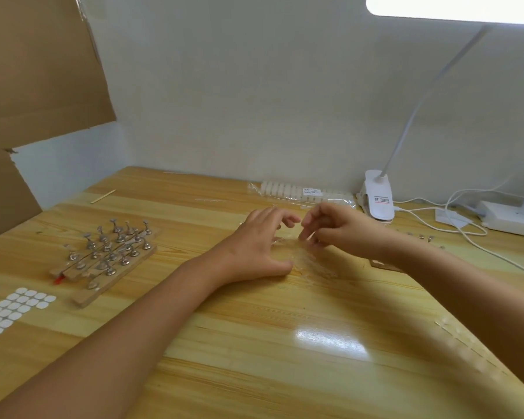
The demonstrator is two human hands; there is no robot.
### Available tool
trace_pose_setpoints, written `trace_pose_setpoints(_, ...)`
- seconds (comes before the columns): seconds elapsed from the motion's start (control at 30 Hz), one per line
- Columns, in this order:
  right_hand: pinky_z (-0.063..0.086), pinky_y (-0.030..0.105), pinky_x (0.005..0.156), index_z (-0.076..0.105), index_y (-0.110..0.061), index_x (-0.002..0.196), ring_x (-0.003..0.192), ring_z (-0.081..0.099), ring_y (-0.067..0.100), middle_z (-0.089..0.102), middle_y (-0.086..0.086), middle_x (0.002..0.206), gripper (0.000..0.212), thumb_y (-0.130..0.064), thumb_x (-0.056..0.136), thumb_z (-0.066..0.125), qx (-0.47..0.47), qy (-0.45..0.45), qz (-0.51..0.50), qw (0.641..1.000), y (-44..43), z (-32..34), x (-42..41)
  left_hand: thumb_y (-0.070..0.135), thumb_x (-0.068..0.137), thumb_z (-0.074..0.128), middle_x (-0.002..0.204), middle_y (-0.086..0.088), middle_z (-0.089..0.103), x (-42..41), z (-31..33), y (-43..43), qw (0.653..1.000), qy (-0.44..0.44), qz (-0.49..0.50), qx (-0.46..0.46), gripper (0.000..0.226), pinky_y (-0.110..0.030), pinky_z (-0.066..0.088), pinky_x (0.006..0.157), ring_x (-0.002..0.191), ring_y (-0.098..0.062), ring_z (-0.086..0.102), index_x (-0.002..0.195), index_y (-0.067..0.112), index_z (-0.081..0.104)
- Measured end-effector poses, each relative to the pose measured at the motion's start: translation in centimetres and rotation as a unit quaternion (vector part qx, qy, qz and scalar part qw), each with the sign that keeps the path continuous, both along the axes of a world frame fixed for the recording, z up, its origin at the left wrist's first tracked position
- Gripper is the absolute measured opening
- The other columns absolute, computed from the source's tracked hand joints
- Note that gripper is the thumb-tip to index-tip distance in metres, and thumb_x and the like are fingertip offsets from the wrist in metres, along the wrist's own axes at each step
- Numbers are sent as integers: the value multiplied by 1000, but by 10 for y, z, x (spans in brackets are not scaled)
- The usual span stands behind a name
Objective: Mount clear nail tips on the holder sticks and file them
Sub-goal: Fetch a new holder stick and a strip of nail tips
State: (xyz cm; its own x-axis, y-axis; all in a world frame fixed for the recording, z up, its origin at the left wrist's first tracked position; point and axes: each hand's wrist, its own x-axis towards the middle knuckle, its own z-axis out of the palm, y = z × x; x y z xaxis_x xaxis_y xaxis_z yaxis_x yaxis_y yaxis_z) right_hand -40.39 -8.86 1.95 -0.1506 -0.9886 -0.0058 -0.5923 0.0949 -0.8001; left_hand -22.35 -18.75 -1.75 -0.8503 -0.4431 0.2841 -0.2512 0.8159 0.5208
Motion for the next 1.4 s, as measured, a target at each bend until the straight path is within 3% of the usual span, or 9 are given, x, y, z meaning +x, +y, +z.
trace_pose_setpoints(0.13, 49, 30, 87, 64, -24, 114, 96, 59, 17, 60, -6, 104, 39, 2, 90, 49, -38, 277, 19, 960, -23, 4, 3, 36, 75, 77, 140, 10, 30, 2, -2, -1, 1000, 2, 25, -19, 83, -36, 33, 113, 133, -11, 29, 144, 37, 29)
trace_pose_setpoints(0.23, 42, 25, 81, 66, -25, 117, 93, 52, 14, 50, -3, 106, 32, -8, 92, 57, 14, 336, 49, 940, -35, 0, 8, 39, 74, 78, 139, 13, 24, 4, -4, -2, 999, 10, 38, -32, 83, -31, 27, 112, 133, -9, 25, 141, 41, 29)
trace_pose_setpoints(0.5, 41, 23, 73, 64, -25, 97, 89, 53, 13, 55, -6, 106, 9, -29, 90, 67, 81, 401, 28, 912, -26, 13, -7, 43, 78, 74, 132, 20, 29, 3, -10, -3, 998, 10, 23, -61, 16, -35, 23, 111, 120, -4, 26, 90, 40, 65)
trace_pose_setpoints(0.6, 40, 19, 67, 67, -32, 101, 83, 55, 3, 61, -16, 98, 12, -31, 89, 67, 177, 387, 84, 901, -18, 30, -11, 46, 78, 74, 131, 20, 32, 2, -10, -4, 998, 9, 40, -47, 19, -33, 22, 109, 120, -3, 26, 89, 39, 61)
trace_pose_setpoints(0.7, 40, 16, 68, 67, -29, 101, 88, 57, 5, 63, -17, 99, 10, -31, 92, 63, 108, 366, 61, 922, -26, 38, -8, 54, 78, 71, 132, 16, 34, -3, -8, -3, 994, -8, 94, -50, 35, -31, 22, 108, 125, -7, 25, 102, 37, 52)
trace_pose_setpoints(0.87, 42, 27, 86, 57, -15, 130, 114, 57, 21, 61, 2, 127, 43, -37, 94, 62, 38, 358, -46, 932, -65, 10, 4, 64, 73, 70, 135, 8, 39, -9, -9, -5, 964, -35, 253, -69, 73, -33, 25, 104, 129, -18, 33, 130, 30, 41)
trace_pose_setpoints(1.0, 47, 33, 91, 61, -14, 120, 108, 57, 23, 58, 6, 120, 36, -35, 91, 66, 17, 321, -74, 944, -80, -10, 7, 67, 71, 71, 146, 4, 34, -7, -11, -14, 952, -62, 301, -15, 93, -37, 25, 109, 135, -23, 32, 145, 26, 30)
trace_pose_setpoints(1.2, 34, 23, 69, 66, -14, 103, 87, 50, 13, 58, 1, 102, 14, -23, 92, 63, -10, 377, -19, 926, -68, -7, 0, 47, 89, 63, 144, 0, 45, 1, -7, -34, 948, -55, 312, -5, 60, -36, 29, 108, 132, -28, 37, 142, 24, 46)
trace_pose_setpoints(1.4, 40, 21, 72, 64, -20, 98, 84, 52, 9, 56, -8, 98, 8, -26, 92, 63, 11, 413, 24, 910, -32, 0, -10, 29, 90, 66, 124, -6, 53, 8, -4, -38, 964, -11, 263, 22, 25, -29, 39, 98, 120, -27, 51, 114, 22, 71)
